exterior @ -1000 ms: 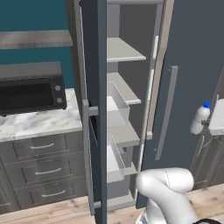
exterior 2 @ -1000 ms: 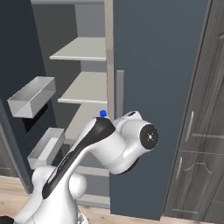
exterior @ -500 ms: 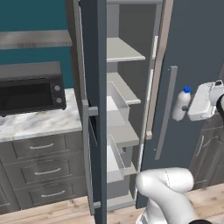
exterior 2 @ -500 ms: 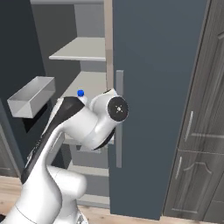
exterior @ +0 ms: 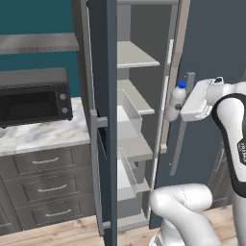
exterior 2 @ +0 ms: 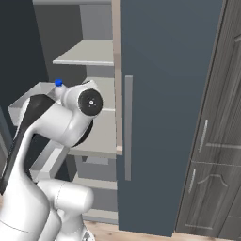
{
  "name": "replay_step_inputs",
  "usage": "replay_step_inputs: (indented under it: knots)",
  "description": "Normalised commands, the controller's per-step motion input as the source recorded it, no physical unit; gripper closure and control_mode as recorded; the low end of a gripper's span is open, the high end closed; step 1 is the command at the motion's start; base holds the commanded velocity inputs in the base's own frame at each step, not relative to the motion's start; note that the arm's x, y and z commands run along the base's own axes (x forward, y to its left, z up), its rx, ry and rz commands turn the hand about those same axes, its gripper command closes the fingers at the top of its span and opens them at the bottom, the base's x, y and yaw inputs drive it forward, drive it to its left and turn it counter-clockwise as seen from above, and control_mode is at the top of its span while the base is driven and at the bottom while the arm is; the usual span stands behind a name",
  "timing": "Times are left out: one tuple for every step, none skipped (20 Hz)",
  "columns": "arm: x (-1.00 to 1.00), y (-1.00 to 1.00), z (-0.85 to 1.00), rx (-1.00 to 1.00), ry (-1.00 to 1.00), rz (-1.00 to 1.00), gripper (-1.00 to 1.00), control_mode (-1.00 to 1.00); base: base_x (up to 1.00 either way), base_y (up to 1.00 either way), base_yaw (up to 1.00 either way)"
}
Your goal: Take the bottled waters from the counter and place them in the freezer to freeze. Close the freezer door after placing the bottles.
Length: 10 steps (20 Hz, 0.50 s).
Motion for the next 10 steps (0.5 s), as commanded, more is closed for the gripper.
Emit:
replay_step_inputs:
  knots:
    - [0.04, 0.33, 0.21, 0.16, -0.20, -0.02, 1.00, -1.00, 0.00, 0.00, 0.00]
    - [0.14, 0.18, 0.26, 0.20, -0.12, -0.02, 1.00, -1.00, 0.00, 0.00, 0.00]
    - [0.15, 0.02, 0.39, 0.24, -0.09, -0.02, 1.00, -1.00, 0.00, 0.00, 0.00]
    - [0.14, 0.00, 0.49, 0.26, -0.09, -0.02, 1.00, -1.00, 0.00, 0.00, 0.00]
    - [0.20, 0.00, 0.46, 0.30, -0.04, 0.00, 1.00, -1.00, 0.00, 0.00, 0.00]
    - [0.24, 0.00, 0.44, 0.30, -0.04, 0.00, 1.00, -1.00, 0.00, 0.00, 0.00]
    - [0.26, 0.00, 0.41, 0.30, -0.02, -0.01, 1.00, -1.00, 0.00, 0.00, 0.00]
    - [0.33, 0.00, 0.46, 0.31, 0.00, -0.02, 1.00, -1.00, 0.00, 0.00, 0.00]
    - [0.37, 0.00, 0.61, 0.30, 0.00, -0.02, 1.00, -1.00, 0.00, 0.00, 0.00]
    - [0.45, 0.00, 0.65, 0.28, 0.00, -0.01, 1.00, -1.00, 0.00, 0.00, 0.00]
